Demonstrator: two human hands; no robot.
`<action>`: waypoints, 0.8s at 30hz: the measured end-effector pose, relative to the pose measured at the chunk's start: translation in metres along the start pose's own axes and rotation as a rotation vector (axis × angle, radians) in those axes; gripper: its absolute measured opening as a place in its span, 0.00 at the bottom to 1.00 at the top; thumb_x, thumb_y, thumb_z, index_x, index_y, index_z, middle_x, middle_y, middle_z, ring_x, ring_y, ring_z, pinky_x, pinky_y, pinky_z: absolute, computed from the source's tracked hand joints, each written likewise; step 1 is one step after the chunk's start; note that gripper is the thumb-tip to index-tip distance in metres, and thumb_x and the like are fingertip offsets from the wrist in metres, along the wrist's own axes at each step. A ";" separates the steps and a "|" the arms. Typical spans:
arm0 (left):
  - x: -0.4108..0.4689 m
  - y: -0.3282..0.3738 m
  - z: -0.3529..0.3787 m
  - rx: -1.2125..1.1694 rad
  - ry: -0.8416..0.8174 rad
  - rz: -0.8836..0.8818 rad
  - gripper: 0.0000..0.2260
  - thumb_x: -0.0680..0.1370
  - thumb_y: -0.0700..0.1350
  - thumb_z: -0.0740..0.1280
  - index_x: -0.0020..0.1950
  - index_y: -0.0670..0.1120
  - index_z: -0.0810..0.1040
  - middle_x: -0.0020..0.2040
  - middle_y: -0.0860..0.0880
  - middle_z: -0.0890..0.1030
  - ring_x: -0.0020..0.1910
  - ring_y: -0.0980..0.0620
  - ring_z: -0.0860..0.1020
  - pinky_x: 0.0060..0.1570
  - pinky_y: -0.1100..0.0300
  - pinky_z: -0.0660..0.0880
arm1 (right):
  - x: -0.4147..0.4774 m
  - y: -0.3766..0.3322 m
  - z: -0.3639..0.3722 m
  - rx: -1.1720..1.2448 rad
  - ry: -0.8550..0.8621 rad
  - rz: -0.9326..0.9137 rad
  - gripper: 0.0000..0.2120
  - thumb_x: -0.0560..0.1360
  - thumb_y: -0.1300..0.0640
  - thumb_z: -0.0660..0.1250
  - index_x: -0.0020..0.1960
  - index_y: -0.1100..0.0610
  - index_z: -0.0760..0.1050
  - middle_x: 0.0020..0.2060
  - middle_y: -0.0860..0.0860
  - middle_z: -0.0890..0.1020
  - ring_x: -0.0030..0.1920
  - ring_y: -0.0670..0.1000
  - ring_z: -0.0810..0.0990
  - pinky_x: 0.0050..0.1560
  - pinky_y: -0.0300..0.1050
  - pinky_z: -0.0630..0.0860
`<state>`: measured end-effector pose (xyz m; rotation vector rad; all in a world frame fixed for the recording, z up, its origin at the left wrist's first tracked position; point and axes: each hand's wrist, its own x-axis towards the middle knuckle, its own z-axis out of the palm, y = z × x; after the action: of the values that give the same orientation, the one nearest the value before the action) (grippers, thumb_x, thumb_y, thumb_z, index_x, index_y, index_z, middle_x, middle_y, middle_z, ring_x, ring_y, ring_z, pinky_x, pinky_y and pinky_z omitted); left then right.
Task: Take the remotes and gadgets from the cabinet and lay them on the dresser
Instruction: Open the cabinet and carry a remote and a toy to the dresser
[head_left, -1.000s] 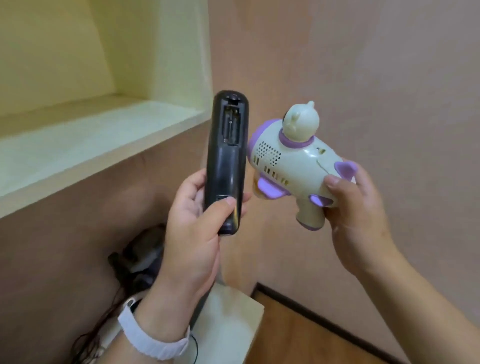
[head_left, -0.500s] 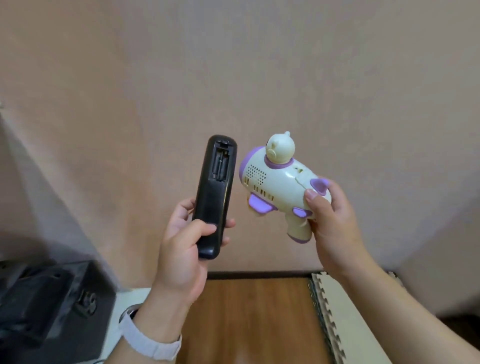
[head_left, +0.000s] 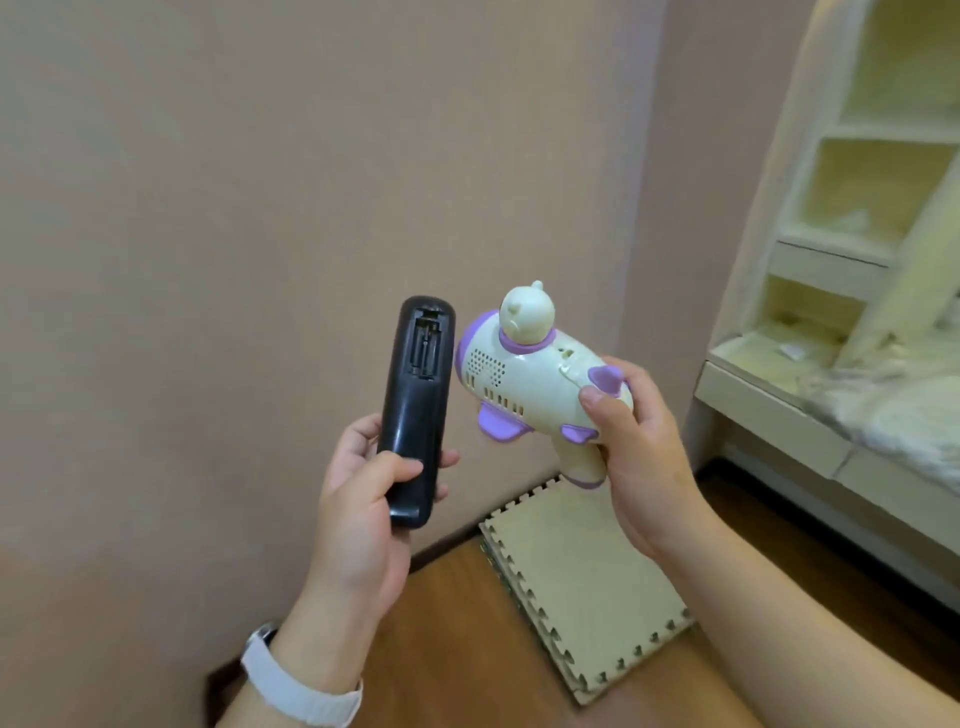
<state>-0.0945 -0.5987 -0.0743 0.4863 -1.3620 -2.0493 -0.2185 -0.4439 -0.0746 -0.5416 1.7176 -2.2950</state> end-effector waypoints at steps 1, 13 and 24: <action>-0.002 -0.012 0.024 0.006 -0.016 -0.017 0.17 0.72 0.29 0.57 0.59 0.41 0.72 0.52 0.40 0.79 0.42 0.45 0.83 0.31 0.60 0.77 | 0.001 -0.004 -0.027 0.003 0.031 -0.003 0.13 0.68 0.50 0.67 0.53 0.46 0.76 0.42 0.45 0.83 0.39 0.45 0.81 0.33 0.39 0.76; -0.027 -0.114 0.258 0.072 -0.335 -0.248 0.18 0.73 0.29 0.54 0.58 0.42 0.72 0.49 0.43 0.81 0.39 0.48 0.84 0.32 0.60 0.75 | -0.018 -0.047 -0.269 -0.008 0.480 -0.064 0.14 0.67 0.52 0.66 0.52 0.47 0.76 0.42 0.46 0.82 0.36 0.42 0.80 0.33 0.36 0.74; -0.017 -0.210 0.395 0.030 -0.607 -0.520 0.15 0.73 0.29 0.55 0.53 0.43 0.73 0.47 0.41 0.79 0.39 0.47 0.84 0.28 0.62 0.75 | -0.038 -0.051 -0.403 -0.106 0.864 -0.023 0.15 0.67 0.48 0.66 0.54 0.45 0.75 0.46 0.50 0.82 0.41 0.47 0.80 0.33 0.38 0.74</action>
<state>-0.3831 -0.2588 -0.1094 0.2475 -1.7443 -2.7562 -0.3509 -0.0625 -0.1313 0.5192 2.1608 -2.6599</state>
